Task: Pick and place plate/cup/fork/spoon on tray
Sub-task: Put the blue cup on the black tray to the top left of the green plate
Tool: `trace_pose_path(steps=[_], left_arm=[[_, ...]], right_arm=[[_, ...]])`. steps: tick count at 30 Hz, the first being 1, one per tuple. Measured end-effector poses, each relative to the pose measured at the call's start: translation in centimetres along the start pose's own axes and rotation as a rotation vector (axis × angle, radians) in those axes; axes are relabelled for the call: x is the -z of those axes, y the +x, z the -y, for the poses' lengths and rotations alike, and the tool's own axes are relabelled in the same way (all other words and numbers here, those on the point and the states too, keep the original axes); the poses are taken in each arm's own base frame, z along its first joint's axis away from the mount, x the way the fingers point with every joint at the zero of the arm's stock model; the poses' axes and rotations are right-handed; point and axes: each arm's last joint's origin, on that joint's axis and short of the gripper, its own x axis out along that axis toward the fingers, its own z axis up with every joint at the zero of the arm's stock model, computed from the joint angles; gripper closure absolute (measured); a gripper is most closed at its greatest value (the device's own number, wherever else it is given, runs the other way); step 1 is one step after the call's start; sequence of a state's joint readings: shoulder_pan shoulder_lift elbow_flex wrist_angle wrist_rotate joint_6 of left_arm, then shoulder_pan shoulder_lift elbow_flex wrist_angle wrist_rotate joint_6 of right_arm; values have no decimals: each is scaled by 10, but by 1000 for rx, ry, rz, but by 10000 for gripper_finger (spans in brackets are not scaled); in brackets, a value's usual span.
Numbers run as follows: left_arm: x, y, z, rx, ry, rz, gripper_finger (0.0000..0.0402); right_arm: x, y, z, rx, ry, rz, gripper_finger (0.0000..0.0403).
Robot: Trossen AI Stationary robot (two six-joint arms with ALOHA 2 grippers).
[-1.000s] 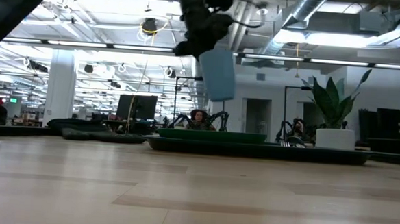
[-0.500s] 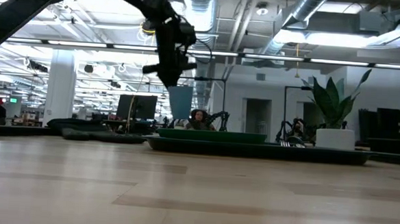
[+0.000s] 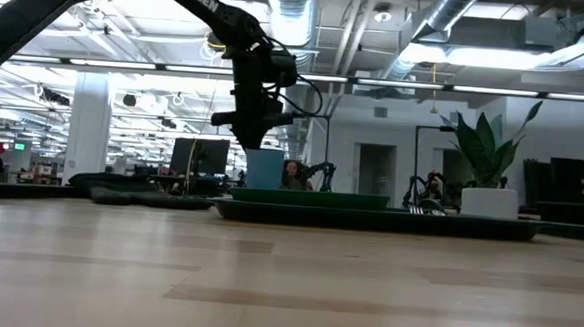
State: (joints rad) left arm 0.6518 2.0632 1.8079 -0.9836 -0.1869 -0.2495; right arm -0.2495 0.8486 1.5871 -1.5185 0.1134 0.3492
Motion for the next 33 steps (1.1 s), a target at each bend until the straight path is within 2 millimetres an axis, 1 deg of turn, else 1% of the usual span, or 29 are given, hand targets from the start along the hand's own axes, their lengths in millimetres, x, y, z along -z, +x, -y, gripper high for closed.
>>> trace_pose_path(steps=[6, 10, 15, 21, 25, 29, 33], left_arm=[[5, -1, 17, 33, 14, 0, 401], [6, -1, 19, 30, 8, 1, 401], [3, 0, 11, 1, -10, 7, 401], [-1, 3, -4, 48, -55, -12, 401], [-3, 4, -9, 58, -67, -5, 401], [-4, 5, -10, 123, -70, -6, 401], [-4, 5, -10, 117, -69, -4, 396]], right_arm=[[0, 0, 0, 1, -10, 1, 182], [0, 0, 0, 1, -18, 0, 182], [0, 0, 0, 1, -18, 0, 182], [0, 0, 0, 1, -18, 0, 182], [0, 0, 0, 1, -18, 0, 182], [0, 0, 0, 1, -18, 0, 182], [0, 0, 0, 1, -18, 0, 182]])
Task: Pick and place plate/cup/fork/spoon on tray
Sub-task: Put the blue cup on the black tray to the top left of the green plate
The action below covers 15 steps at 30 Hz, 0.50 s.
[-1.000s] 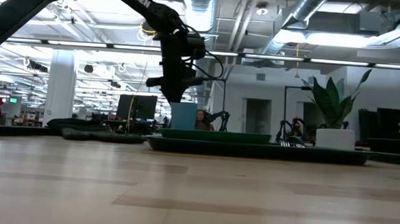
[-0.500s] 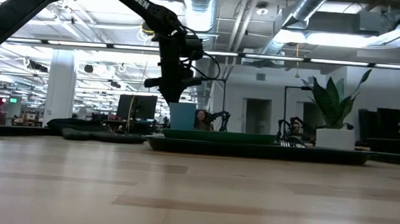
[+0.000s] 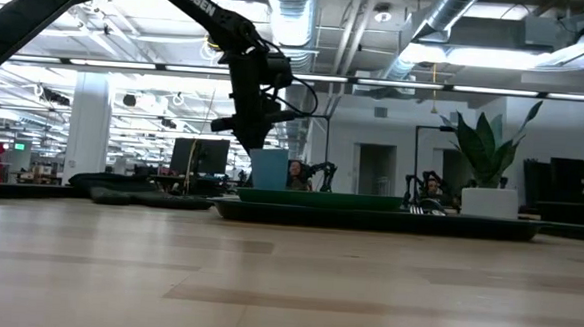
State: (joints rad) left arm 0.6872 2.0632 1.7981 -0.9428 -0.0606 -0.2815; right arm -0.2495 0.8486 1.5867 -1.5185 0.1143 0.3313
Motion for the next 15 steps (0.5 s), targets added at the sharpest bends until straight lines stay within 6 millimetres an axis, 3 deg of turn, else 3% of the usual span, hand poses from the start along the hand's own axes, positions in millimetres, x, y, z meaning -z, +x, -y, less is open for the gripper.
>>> trace_pose_path(steps=[15], left_arm=[[3, 9, -4, -16, -15, 4, 399]], right_arm=[[0, 0, 0, 0, 1, 0, 182]])
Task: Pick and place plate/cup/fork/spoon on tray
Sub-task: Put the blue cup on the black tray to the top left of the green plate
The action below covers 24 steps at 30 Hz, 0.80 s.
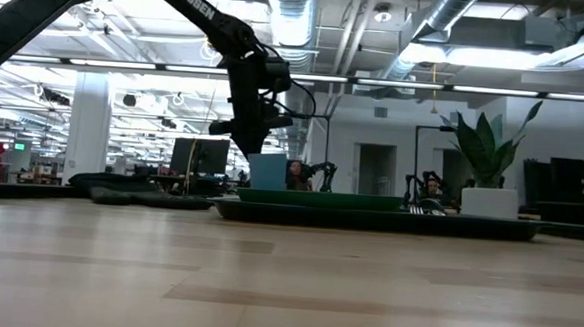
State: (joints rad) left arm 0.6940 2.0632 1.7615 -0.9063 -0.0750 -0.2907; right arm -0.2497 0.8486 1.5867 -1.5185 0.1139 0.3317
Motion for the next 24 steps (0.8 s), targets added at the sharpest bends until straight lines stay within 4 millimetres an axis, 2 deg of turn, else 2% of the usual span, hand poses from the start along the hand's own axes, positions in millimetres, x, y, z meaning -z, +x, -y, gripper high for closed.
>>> trace_pose_path(steps=[24], left_arm=[[0, 0, 0, 14, 39, -5, 399]], right_arm=[[0, 0, 0, 0, 0, 0, 182]])
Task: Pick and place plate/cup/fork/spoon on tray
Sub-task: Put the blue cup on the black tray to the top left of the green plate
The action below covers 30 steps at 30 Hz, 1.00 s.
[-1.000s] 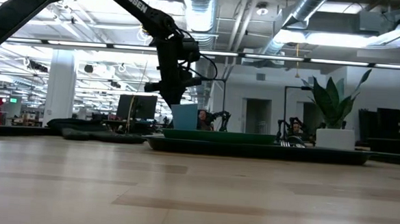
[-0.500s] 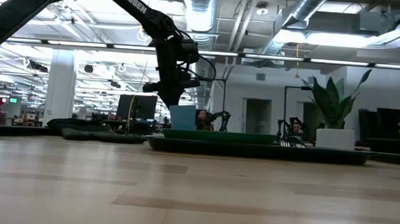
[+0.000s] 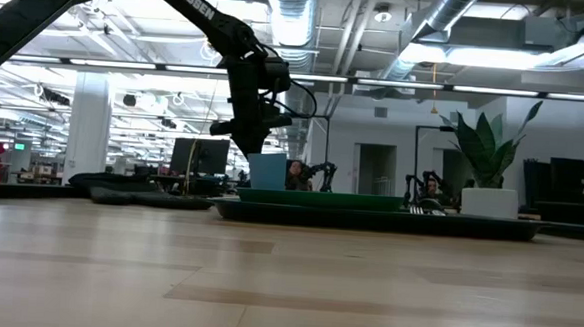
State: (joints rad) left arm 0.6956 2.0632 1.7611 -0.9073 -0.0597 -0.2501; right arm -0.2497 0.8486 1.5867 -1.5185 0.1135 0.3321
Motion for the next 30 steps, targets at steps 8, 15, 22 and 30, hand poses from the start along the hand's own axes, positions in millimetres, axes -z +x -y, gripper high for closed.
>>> trace_pose_path(steps=[8, 15, 22, 30], left_arm=[[0, 0, 0, 1, 1, 5, 399], [-2, 0, 0, 1, 1, 20, 377], [-4, 0, 1, 6, -1, 41, 328], [-5, 0, 0, -13, -3, 50, 314]], right_arm=[[0, 0, 0, 0, 0, 0, 182], [0, 0, 0, 0, 0, 0, 182], [0, 0, 0, 0, 0, 0, 182], [0, 0, 0, 0, 0, 0, 182]])
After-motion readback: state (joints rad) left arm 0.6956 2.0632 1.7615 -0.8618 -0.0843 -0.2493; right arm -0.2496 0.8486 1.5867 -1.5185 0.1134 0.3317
